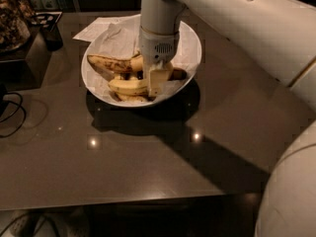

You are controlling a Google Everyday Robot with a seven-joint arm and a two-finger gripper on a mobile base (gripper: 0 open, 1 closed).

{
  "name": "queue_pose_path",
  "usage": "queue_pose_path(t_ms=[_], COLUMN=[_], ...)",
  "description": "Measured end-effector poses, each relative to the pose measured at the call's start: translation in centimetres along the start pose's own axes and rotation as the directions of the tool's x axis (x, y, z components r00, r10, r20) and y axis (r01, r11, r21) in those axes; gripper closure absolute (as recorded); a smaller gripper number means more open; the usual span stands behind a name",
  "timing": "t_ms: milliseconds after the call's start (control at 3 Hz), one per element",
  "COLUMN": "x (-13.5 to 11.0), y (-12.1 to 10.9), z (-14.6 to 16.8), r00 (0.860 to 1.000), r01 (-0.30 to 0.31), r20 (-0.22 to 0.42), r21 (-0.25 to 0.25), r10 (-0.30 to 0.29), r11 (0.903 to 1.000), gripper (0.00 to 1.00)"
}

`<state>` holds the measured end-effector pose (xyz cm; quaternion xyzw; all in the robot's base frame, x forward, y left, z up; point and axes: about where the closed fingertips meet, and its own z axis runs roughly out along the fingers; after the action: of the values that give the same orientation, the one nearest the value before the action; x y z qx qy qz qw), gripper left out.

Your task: Pick banana from white bowl

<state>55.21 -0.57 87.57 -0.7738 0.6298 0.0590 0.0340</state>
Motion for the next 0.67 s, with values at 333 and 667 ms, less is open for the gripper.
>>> queue_pose_path(t_ms=[333, 667], x=[-0.4, -1.1], y=[-0.1, 1.6], z=[-0.6, -3.1], r00=[1.000, 0.999], r01=[-0.002, -0.029], r20=[0.008, 0.035], r21=[0.038, 0.086], r10=[0.002, 0.026], r11=[0.9993, 0.9958], gripper=[1.00, 1.00])
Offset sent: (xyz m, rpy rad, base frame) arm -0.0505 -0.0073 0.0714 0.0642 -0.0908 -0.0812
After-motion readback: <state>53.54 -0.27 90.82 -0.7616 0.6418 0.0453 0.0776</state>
